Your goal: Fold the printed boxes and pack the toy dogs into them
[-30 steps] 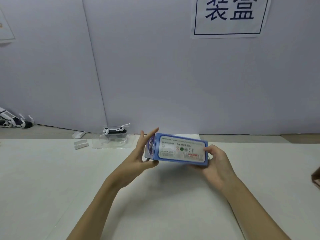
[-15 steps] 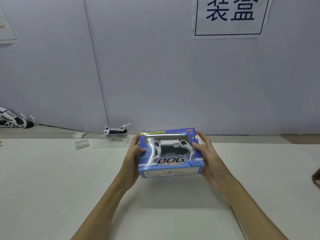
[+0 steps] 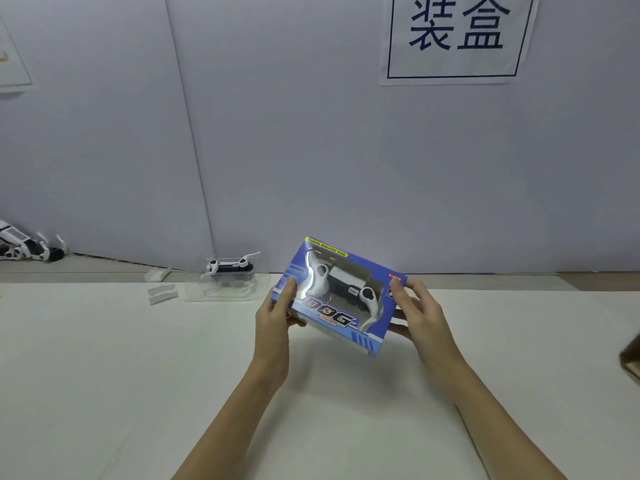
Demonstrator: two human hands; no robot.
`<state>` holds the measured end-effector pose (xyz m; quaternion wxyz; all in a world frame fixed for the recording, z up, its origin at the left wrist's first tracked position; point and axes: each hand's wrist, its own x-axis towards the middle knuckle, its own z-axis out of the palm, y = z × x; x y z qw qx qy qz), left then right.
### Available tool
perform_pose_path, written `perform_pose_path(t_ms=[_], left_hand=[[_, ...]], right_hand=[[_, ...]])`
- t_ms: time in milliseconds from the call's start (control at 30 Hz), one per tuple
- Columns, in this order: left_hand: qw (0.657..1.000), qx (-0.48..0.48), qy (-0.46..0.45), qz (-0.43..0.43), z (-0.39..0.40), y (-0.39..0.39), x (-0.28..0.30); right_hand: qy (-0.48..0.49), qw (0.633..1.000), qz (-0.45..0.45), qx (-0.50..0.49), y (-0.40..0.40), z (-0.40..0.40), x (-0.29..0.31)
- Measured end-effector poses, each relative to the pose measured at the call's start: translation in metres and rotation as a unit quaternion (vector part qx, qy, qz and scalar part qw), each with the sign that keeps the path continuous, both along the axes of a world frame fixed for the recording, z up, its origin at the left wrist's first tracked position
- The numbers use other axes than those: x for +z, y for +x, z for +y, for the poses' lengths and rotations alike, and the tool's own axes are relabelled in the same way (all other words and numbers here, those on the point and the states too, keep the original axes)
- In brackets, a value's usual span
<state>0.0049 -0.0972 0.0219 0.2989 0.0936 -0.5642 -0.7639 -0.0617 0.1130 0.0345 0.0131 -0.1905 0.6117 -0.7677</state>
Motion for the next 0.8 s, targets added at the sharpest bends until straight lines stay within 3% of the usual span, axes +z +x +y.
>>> perform_pose_path(t_ms=[233,333,533,633,800], left_hand=[[1.000,-0.014,-0.009,-0.012,-0.004,0.004,-0.017],[0.999,-0.027,-0.011,-0.014,-0.009,0.005,-0.017],[0.997,-0.036,-0.063,-0.016,-0.014,0.003,-0.008],[0.997,-0.041,-0.063,-0.032,-0.010,0.000,-0.013],[0.997,-0.001,-0.034,-0.067,-0.021,-0.005,-0.026]], right_hand=[[0.064,0.997,0.040,-0.015,-0.004,0.000,-0.007],[0.162,0.985,0.060,-0.025,-0.005,0.010,-0.002],[0.296,0.944,-0.031,0.144,-0.004,0.036,0.010],[0.276,0.947,-0.043,0.156,-0.005,0.048,0.015],[0.161,0.986,-0.043,0.022,-0.010,0.065,0.033]])
